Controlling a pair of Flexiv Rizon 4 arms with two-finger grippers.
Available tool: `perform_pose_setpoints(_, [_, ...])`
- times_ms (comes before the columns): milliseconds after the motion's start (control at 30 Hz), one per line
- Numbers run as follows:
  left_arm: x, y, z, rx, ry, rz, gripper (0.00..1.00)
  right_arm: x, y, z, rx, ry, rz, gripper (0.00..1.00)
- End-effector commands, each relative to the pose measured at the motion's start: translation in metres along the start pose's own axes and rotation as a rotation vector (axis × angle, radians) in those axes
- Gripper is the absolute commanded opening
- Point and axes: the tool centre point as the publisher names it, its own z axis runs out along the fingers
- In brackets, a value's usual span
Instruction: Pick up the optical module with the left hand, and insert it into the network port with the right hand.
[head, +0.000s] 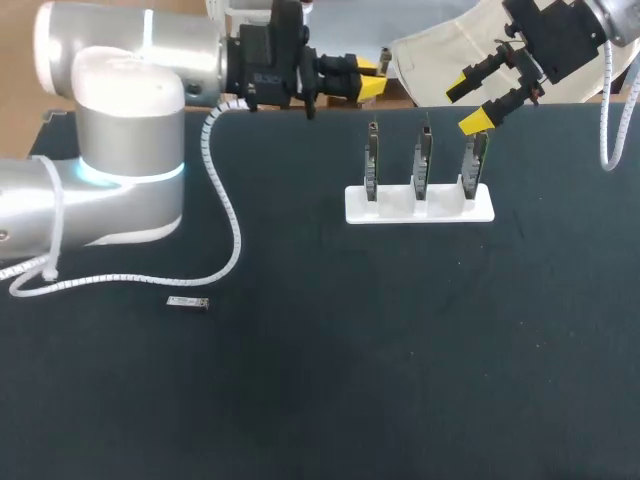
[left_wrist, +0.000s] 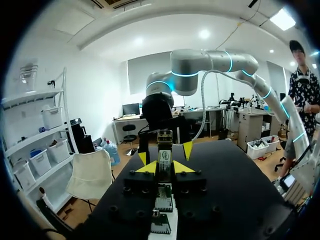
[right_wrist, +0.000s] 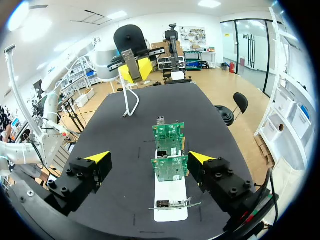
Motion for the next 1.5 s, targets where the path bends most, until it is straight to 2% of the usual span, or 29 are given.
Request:
perform_pose_setpoints(33, [0.008, 0.013, 0.017, 0.033, -0.01, -0.001, 0.0, 0.001, 0.003, 0.0, 0.007, -0.001, -0.001, 1.0])
perform_pose_setpoints(333, [0.018, 0.019, 0.035, 0.052, -0.037, -0.03, 0.0, 0.001, 0.003, 0.0, 0.007, -0.001, -0.001, 1.0])
perform_pose_setpoints(767, [0.016, 0.017, 0.06, 0.082, -0.042, -0.03, 0.0, 0.001, 0.003, 0.0, 0.007, -0.001, -0.001, 1.0])
perform_pose_setpoints(1033, [0.024, 0.015, 0.063, 0.068, -0.062, -0.072, 0.0, 0.001, 0.003, 0.0, 0.007, -0.001, -0.001, 1.0])
perform_pose_setpoints(1500, [0.036, 0.009, 0.073, 0.101, -0.054, -0.114, 0.0, 0.001, 0.003, 0.0, 0.007, -0.001, -0.001, 1.0])
